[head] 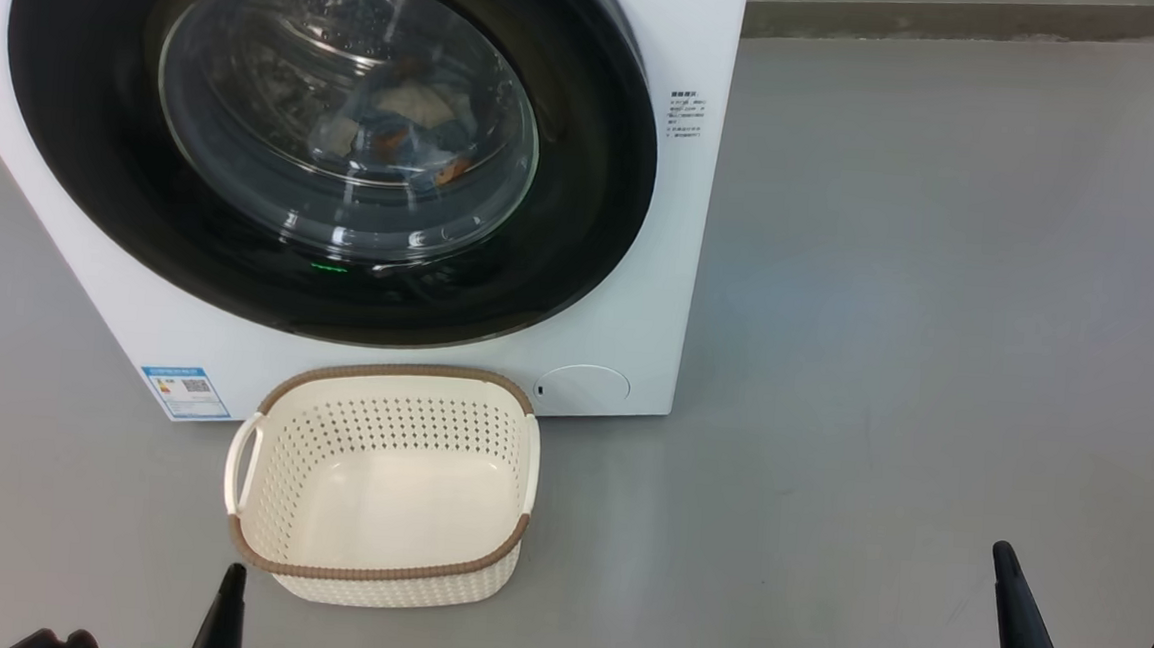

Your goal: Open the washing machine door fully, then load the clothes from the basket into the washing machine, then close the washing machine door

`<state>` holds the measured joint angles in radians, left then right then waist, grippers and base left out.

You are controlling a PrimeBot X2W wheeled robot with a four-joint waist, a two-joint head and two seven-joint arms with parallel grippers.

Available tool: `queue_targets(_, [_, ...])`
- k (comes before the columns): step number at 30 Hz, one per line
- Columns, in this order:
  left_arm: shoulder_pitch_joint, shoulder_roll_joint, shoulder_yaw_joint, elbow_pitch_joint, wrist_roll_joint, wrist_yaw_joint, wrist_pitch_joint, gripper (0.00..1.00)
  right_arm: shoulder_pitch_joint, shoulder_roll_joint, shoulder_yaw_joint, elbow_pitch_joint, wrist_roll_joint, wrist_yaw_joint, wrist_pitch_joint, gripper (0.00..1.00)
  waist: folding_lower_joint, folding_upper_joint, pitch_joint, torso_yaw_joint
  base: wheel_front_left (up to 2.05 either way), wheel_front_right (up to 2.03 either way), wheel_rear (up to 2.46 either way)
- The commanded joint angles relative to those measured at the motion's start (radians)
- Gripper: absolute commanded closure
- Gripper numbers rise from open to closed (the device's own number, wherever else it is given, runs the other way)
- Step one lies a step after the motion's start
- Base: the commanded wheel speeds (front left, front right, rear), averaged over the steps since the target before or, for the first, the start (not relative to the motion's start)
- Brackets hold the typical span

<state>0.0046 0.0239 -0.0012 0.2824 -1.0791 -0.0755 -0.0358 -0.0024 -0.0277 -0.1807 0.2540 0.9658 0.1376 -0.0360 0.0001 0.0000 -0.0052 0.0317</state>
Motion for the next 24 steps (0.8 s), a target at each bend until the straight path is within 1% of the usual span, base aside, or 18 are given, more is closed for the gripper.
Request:
queue_targets(1, [-0.048,0.018,0.029,-0.028,-0.035,-0.011,0.009,1.0,-0.046,-0.013,0.019,-0.022,0.05,-0.004,0.009,1.0,-0.0001,0.0,0.0,-0.001,0.0,0.0,0.0])
queue_targets(24, [-0.078,0.022,0.069,-0.032,-0.263,-0.031,0.074,1.0,-0.074,-0.018,0.041,-0.016,0.324,-0.005,0.074,1.0,-0.0001,0.0,0.004,-0.015,0.0,0.0,0.0])
